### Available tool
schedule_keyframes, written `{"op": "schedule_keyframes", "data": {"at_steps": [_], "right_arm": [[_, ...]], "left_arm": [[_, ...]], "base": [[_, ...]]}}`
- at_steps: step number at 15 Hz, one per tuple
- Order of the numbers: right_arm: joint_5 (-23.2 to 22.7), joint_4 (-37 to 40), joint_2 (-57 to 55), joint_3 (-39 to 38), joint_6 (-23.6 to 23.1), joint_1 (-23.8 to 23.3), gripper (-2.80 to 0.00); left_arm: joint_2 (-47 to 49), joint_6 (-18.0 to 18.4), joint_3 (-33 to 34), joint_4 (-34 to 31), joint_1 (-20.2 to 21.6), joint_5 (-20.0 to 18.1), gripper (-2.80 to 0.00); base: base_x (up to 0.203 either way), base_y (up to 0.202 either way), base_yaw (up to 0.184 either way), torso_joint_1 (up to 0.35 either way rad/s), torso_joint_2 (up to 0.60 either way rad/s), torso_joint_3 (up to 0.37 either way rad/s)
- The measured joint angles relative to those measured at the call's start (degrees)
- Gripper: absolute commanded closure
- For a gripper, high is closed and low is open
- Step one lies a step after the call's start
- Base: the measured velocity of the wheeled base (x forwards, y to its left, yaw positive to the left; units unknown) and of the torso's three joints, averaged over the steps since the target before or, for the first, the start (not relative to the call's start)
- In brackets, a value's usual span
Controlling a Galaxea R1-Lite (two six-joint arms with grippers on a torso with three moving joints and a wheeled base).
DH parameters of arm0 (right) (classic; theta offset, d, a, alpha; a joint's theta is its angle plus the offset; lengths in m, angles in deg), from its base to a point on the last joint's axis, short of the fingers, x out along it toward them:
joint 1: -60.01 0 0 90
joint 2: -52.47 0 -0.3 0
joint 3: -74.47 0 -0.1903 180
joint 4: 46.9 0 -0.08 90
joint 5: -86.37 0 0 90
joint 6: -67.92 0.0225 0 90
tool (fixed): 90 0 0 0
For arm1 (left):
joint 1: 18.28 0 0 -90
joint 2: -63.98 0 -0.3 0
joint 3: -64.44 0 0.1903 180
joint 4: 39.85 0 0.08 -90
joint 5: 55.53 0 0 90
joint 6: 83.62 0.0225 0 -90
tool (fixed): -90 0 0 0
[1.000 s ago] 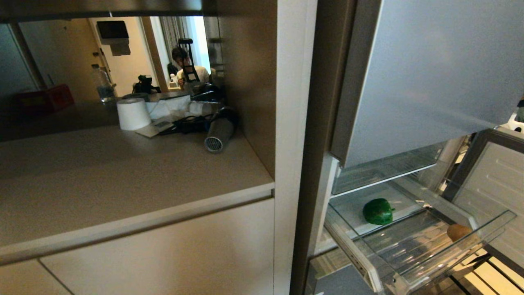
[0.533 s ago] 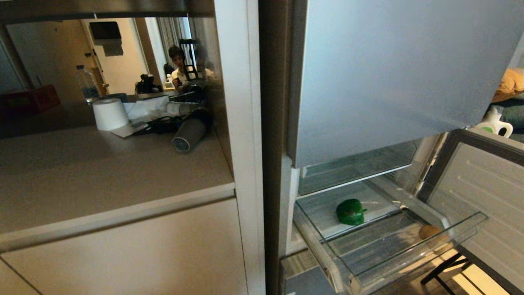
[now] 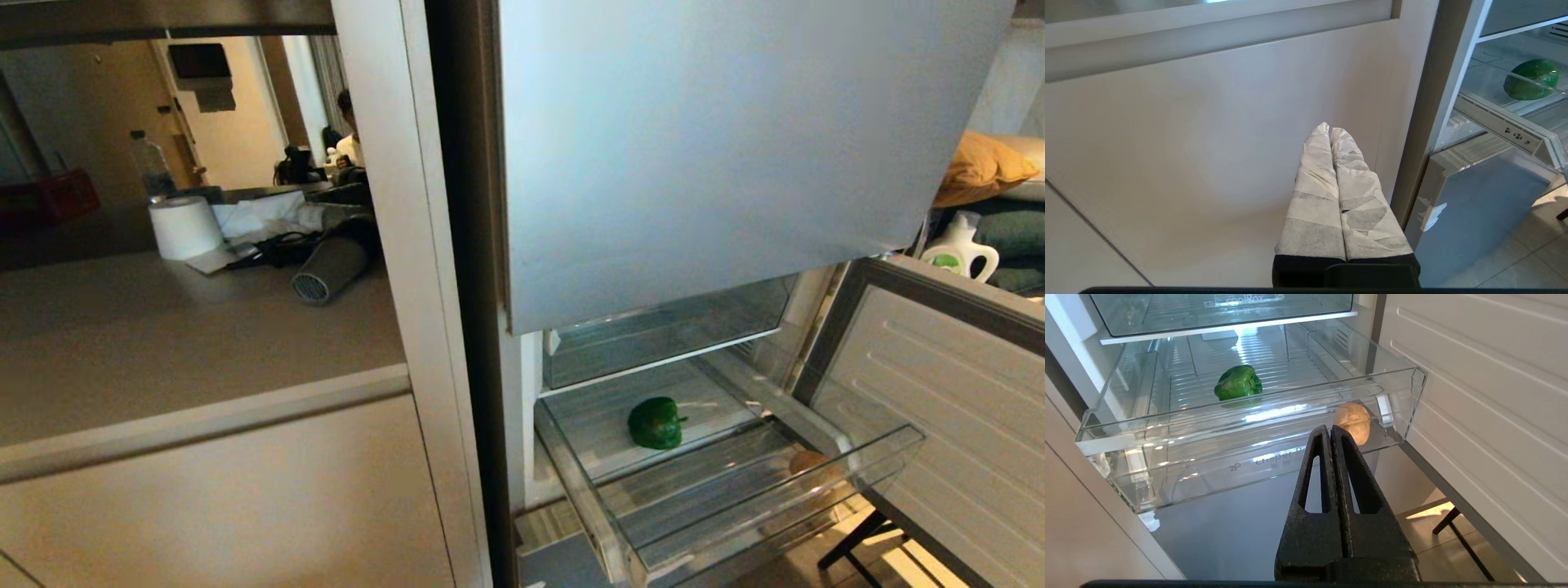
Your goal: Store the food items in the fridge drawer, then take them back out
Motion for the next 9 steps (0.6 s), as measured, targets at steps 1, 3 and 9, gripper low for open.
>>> {"op": "schedule_keyframes", "data": {"at_steps": [1,3,9], "right_arm": [[-0.02,0.0,0.0,0.0,-0.01,0.07,0.0],[0.0,0.0,0.0,0.0,0.02,0.04,0.0],[1.16,9.06,-1.77,6.64,2.38,-0.07,0.0]], "left_arm": [[0.0,0.07,0.0,0.05,0.04,0.0,0.0],[0.0,0.13,0.0,0.1,0.04,-0.02,0.0],[0.0,0.1,0.0,0.07,0.05,-0.02,0.0]], "base": [[0.0,0.0,0.0,0.0,0.0,0.0],[0.0,0.0,0.0,0.0,0.0,0.0],[0.0,0.0,0.0,0.0,0.0,0.0]]}}
